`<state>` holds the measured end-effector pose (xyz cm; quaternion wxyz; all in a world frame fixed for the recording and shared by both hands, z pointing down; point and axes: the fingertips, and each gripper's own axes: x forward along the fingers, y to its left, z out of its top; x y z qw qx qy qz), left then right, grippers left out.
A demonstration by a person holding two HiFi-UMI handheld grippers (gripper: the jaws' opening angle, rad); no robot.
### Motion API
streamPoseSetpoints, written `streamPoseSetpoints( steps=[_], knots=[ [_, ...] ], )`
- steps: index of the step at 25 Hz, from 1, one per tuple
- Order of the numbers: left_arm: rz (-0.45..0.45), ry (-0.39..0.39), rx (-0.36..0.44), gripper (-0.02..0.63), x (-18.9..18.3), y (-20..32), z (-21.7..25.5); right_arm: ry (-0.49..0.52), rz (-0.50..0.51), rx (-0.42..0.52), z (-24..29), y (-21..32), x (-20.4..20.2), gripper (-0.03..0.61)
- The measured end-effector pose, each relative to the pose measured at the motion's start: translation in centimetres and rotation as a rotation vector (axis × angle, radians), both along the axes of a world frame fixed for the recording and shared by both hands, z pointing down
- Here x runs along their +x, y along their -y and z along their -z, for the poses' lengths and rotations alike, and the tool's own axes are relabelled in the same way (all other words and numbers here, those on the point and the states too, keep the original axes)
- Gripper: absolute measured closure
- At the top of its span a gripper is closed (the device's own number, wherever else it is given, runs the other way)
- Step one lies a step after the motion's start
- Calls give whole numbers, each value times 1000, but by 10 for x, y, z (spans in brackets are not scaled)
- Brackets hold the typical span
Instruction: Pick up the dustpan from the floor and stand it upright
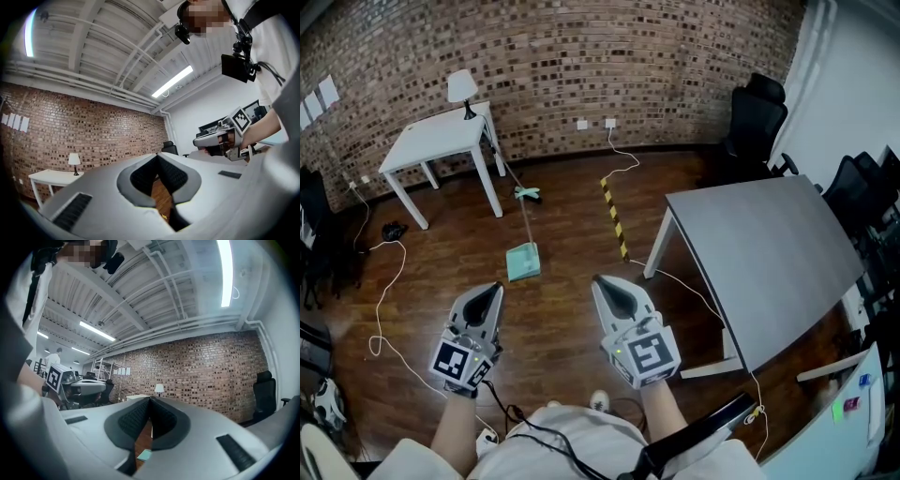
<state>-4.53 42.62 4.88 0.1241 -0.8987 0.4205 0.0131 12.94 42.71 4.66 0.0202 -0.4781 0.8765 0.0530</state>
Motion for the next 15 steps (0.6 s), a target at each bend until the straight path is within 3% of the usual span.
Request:
streamPoseSetpoints(
  steps=[15],
  knots=[
    [-11,0,1,617,-1,-3,-1,-6,19,37,9,-4,-12,600]
  ],
)
